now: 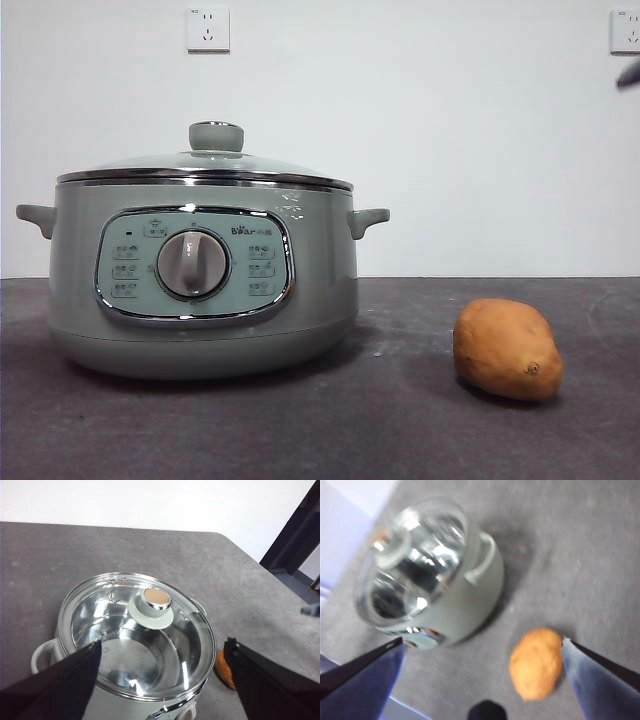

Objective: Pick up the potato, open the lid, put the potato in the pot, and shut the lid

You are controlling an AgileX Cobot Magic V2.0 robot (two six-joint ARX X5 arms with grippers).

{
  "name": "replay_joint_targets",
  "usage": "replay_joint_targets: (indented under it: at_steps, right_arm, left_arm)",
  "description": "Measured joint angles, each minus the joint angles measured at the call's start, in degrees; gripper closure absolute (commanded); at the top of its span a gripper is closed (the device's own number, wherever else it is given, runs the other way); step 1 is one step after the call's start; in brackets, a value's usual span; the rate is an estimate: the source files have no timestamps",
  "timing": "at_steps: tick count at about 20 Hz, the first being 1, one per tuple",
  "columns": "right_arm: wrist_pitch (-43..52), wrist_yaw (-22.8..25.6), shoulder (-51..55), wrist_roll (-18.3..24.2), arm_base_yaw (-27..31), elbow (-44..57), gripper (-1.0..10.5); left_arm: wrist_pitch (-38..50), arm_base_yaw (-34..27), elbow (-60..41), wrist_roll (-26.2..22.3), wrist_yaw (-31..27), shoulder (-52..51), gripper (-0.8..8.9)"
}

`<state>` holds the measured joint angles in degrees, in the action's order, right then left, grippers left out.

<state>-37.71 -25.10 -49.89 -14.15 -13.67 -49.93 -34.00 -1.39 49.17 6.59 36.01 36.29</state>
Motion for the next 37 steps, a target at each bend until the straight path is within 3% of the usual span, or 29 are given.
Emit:
replay_joint_targets:
  at_steps: [8,13,18,20,23,29,34,37]
  right_arm:
    - [-1.8,20.1,-15.7,-6.9,-16.7,-0.4,3.8]
    - [-1.1,26.7,-27.5,-8.9,-19.4,-3.1,3.8]
    - [3.2,26.8,-37.1,-9.1,-19.3,-3.2,3.9]
    - [3.3,26.8,-39.5,-9.6,-19.3,-3.3,5.4]
    - [3.3,26.8,-41.0,-9.9,-19.3,-3.3,9.4]
    - [3.0,26.8,-38.9,-9.9,-19.3,-3.3,9.6]
    - [-4.2,26.7,-28.2,-8.6,-19.3,-3.6,9.6]
    - [-9.9,26.7,-20.7,-7.5,-19.3,-3.6,9.6]
  left_arm:
    - [0.2,0.0,0.0,0.0,0.0,2.0,4.05]
    - [0.2,0.0,0.0,0.0,-0.1,2.6,4.05]
    - [0.2,0.0,0.0,0.0,-0.5,2.9,4.05]
    - [0.2,0.0,0.0,0.0,-0.7,2.9,4.05]
    - [0.2,0.0,0.0,0.0,-1.3,2.9,4.05]
    - [0.2,0.0,0.0,0.0,-1.3,3.0,4.05]
    - [0.7,0.2,0.0,0.0,-1.3,5.7,4.05]
    - [5.5,2.2,0.0,0.0,-2.2,9.8,4.06]
